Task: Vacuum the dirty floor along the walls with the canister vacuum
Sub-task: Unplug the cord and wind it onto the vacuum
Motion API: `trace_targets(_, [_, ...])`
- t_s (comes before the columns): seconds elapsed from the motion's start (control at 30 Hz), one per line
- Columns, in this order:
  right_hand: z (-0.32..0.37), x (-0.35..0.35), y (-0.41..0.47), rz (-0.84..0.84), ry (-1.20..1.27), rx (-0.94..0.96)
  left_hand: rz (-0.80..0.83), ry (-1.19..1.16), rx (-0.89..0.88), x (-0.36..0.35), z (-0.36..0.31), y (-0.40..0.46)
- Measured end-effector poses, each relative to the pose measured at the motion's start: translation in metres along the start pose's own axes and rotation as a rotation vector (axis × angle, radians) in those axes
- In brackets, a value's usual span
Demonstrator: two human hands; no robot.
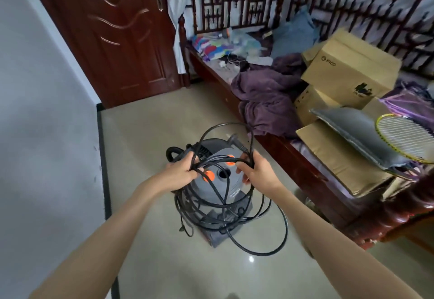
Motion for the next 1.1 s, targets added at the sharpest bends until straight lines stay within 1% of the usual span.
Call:
trace_targets(0.1, [0.005,0.002,0.022,0.014,-0.054,-0.013,-0.012,-0.129,0.017,0.014,-0.008,0.017])
trace_targets(0.2, [0.010,-0.012,0.040,0.097,-0.125,-0.015,-0.045,-0.226,0.083,0.028,-0.006,0.035])
trace_targets(0.27, [0.011,-0.025,0.052,0.151,-0.127,-0.014,-0.043,-0.271,0.111,0.033,-0.002,0.051])
trace_targets(0.33, [0.007,-0.038,0.068,0.213,-0.151,-0.047,0.000,-0.276,0.107,0.034,0.006,0.074])
trace_targets(0.4, [-0.005,-0.049,0.090,0.234,-0.212,-0.082,0.057,-0.261,0.094,0.035,0.017,0.099])
trace_targets(0.47, [-0.017,-0.058,0.114,0.214,-0.204,-0.158,0.099,-0.269,0.096,0.040,0.030,0.127])
trace_targets(0.6, [-0.037,-0.080,0.162,0.126,-0.013,-0.359,0.186,-0.356,0.118,0.054,0.056,0.182])
trace_targets(0.7, [-0.056,-0.097,0.192,0.094,0.050,-0.505,0.252,-0.402,0.121,0.064,0.073,0.222])
trace_targets(0.8, [-0.072,-0.107,0.218,0.083,0.058,-0.574,0.322,-0.425,0.132,0.065,0.086,0.256])
trace_targets(0.9, [-0.091,-0.110,0.237,0.038,0.061,-0.636,0.384,-0.426,0.111,0.056,0.091,0.288])
trace_targets(1.03, [-0.135,-0.112,0.256,-0.011,0.064,-0.739,0.456,-0.419,0.081,0.037,0.095,0.326])
trace_targets(1.1, [-0.161,-0.111,0.262,-0.053,0.071,-0.799,0.486,-0.489,0.109,0.025,0.097,0.340])
Point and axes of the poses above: each hand's wrist, its own y-axis towards the middle knuckle, its own x-axis out of the back of the hand, z = x × y, the point moved 8 cm from there along y, towards the middle knuckle, and after that the axes turned 1 degree about -z, right-handed, at the moved point
